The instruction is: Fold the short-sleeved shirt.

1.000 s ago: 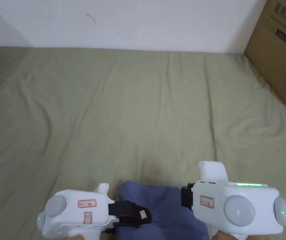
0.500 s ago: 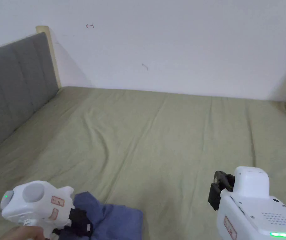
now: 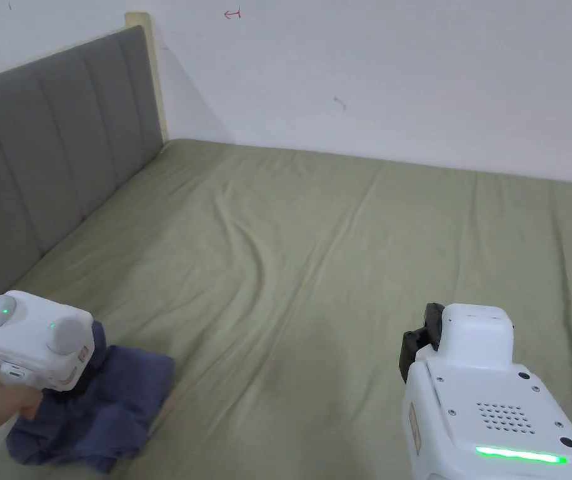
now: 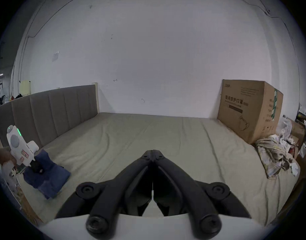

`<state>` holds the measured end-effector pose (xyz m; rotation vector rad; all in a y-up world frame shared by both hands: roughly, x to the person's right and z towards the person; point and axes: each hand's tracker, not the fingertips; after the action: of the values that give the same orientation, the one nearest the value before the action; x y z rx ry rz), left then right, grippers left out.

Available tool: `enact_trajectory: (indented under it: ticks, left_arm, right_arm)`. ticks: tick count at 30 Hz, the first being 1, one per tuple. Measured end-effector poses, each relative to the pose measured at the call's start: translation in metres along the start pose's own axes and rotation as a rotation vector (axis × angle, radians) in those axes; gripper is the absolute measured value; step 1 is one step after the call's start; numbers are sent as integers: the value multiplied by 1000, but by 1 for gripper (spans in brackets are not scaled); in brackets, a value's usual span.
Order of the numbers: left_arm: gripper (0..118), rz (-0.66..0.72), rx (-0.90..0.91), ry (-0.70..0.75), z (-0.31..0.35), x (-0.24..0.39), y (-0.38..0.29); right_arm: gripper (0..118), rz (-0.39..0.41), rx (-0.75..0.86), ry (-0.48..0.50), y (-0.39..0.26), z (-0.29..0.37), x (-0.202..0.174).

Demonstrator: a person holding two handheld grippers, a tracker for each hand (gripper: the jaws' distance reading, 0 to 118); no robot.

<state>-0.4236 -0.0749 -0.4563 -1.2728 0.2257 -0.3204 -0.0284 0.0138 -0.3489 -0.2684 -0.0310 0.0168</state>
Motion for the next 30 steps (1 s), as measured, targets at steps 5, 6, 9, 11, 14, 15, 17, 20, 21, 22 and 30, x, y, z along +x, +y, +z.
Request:
enact_trajectory:
  ticks: [5,6,9,11,14,15,17,20,21,22,30]
  left_arm:
    - [39,-110,91,270,-19,2,-11]
    - [56,-143,100,308,-22,2,-13]
    - [92,-140,95,313,-40,-8,-13]
    - [96,-35,128,272,-30,-14,-12]
    - [96,58,136,211,-16,-22,-8]
    - [96,92,144,173,-5,-20,-10]
    - [96,170,167,93,11,-21,-10]
    - [96,262,212,-68,40,-12,-15]
    - [95,284,221,-123,49,-6,-18]
    - [91,278,243,-154,58,2,-22]
    - [0,250,403,-270,115,97,-60]
  right_arm:
    - [0,12,-14,1,-6,-5,-6]
    - [1,11,-21,3,-6,-6,-5]
    - [1,4,-42,8,-8,-9,-3]
    - [1,4,-47,6,-9,-10,-2]
    - [1,-2,-60,11,-11,-9,0]
    - [1,-2,-63,15,-11,-9,0]
    - [1,1,-63,20,-10,-6,2]
    - [1,-1,-61,22,-8,-4,7]
    - [1,-9,-62,23,-8,-3,9]
    - [1,-17,-64,24,-7,-2,12]
    - [1,-30,-56,20,-6,19,44]
